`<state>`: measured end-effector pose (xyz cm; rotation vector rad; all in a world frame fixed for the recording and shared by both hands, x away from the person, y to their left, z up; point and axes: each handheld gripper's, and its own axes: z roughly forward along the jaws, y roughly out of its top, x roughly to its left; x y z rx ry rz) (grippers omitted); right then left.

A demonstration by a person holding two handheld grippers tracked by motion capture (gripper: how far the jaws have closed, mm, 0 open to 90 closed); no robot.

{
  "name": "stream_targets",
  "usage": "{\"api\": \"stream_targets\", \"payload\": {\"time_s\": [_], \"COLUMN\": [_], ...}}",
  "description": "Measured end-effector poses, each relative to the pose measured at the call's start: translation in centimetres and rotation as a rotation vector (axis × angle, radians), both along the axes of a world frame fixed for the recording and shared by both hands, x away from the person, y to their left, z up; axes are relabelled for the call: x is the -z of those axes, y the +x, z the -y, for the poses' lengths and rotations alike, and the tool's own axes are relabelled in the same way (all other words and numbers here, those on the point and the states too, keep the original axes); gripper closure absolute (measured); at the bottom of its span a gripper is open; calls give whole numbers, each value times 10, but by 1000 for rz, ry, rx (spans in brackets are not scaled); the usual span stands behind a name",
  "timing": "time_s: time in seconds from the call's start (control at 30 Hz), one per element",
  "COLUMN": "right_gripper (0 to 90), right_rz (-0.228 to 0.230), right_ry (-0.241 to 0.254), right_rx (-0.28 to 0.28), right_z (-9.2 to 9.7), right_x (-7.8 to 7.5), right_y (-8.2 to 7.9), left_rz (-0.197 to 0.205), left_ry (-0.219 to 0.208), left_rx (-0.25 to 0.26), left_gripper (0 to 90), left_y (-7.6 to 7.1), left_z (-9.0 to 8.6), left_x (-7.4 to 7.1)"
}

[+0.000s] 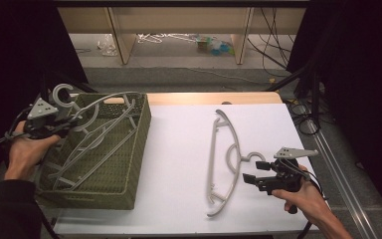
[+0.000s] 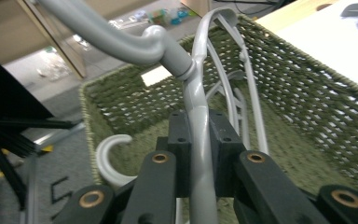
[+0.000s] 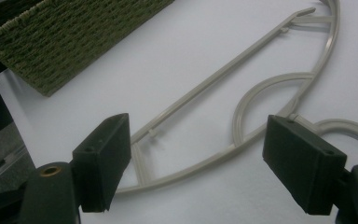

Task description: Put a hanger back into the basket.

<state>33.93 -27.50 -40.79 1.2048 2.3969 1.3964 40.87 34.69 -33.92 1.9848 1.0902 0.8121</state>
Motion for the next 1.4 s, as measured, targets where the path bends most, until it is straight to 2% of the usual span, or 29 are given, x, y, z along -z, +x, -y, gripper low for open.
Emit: {"api": "stream_targets", "payload": {"time_s": [0.03,0.17,0.2,0.23,0.27,0.43,0.47,0.5,0.53,0.57,0.6,0.63,0.67,0.73,0.83,0.87,0.93,0.97,1.0,1.07,1.13,1.17,1.2,1.27,1.33,1.4], "right_gripper": [242,242,242,242,242,241,240,240,240,240,240,239,239,239,239,239,239,239,239,238,238,236,236,233,225,219], "right_rz": [-16,-12,-16,-21,-2,-13,-21,-21,-17,-17,-20,-21,-25,-22,-26,-25,-36,-26,-27,-39,-39,-37,-40,-43,-45,-44], "right_ry": [-25,-26,-25,-25,-1,-9,-30,-29,-9,-9,-10,-14,-13,-21,-10,-11,-10,-12,-13,-24,-12,-13,-16,-17,-20,-17], "right_rx": [3,2,6,6,-5,-9,-2,-3,-10,-9,-8,-8,-8,-6,-13,-12,-14,-12,-12,-4,-6,-8,-1,11,18,19], "right_z": [1,1,1,1,0,-1,0,0,-1,-1,-1,-1,-1,-2,-2,-2,-2,-2,-2,-2,-3,-2,-2,-2,-1,-1], "right_x": [-1,0,0,0,2,3,2,3,4,5,5,5,5,5,6,6,6,7,7,7,9,10,10,11,12,13], "right_y": [-1,0,0,-1,0,1,0,0,1,1,1,1,1,1,1,1,1,1,1,1,2,2,2,3,3,4], "left_rz": [-22,-58,-65,-73,-80,-132,-150,-149,-154,-180,-164,-167,-203,-212,-225,-216,-225,-244,-248,-235,-223,-212,-195,-163,-153,-114], "left_ry": [41,86,76,86,76,62,59,44,46,60,42,37,54,67,64,41,41,67,66,46,28,24,-2,-34,-51,-73], "left_rx": [20,33,31,36,33,27,30,21,17,17,11,5,-2,-10,-17,-42,-55,-53,-57,-67,-148,-163,-181,-188,-188,-190], "left_gripper": [809,809,809,808,808,808,807,805,804,804,804,804,803,801,793,790,760,760,721,640,552,523,488,419,373,336], "left_y": [0,8,10,11,13,19,21,22,23,24,25,25,25,25,27,26,26,27,27,26,22,20,18,13,7,0], "left_z": [-1,4,5,5,6,7,7,9,9,8,8,7,6,6,5,6,4,2,0,-1,-1,-2,0,3,7,12], "left_x": [-1,6,9,11,14,33,38,44,48,49,54,56,57,60,69,73,75,73,72,71,67,64,61,55,49,42]}}
